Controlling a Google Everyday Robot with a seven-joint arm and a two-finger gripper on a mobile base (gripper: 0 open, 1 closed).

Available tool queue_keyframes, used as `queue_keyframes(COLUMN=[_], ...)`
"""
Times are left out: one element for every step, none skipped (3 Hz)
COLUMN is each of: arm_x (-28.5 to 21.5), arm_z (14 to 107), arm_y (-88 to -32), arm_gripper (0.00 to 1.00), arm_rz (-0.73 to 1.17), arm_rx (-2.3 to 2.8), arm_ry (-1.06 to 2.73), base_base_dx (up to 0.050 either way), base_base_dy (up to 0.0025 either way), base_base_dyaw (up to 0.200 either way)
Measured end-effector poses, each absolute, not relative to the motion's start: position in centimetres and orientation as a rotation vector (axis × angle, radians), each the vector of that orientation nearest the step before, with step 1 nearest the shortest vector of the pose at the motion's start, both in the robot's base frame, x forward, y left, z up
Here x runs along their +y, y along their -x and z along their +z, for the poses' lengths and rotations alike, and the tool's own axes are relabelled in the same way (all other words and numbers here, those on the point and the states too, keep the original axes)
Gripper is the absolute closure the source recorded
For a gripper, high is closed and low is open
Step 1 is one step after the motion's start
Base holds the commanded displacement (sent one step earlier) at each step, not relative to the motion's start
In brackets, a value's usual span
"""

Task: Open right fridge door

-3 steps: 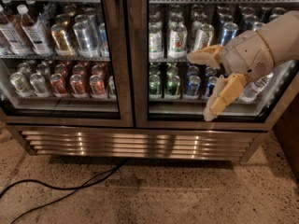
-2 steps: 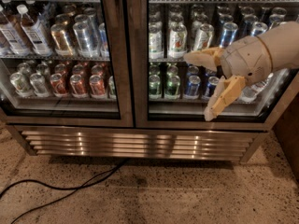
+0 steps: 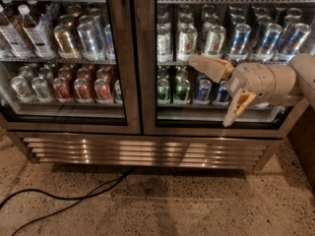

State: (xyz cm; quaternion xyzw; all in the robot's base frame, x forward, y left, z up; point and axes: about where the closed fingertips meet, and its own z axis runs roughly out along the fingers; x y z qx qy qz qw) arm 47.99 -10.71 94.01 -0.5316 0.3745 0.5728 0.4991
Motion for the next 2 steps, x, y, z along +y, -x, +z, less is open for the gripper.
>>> queue_keyframes(arm_x=[-10.52,-9.95], arm_z=[94.15,93.42], arm_y=[-48.31,-48.57], arm_gripper=[0.00,0.00], arm_rz=[1.404,1.264], arm_rx=[0.902,1.130], arm_ry=[1.262,1.341], base_base_dx=[0.000,0.000], base_base_dy=[0.00000,0.00000], base_base_dyaw=[0.000,0.000])
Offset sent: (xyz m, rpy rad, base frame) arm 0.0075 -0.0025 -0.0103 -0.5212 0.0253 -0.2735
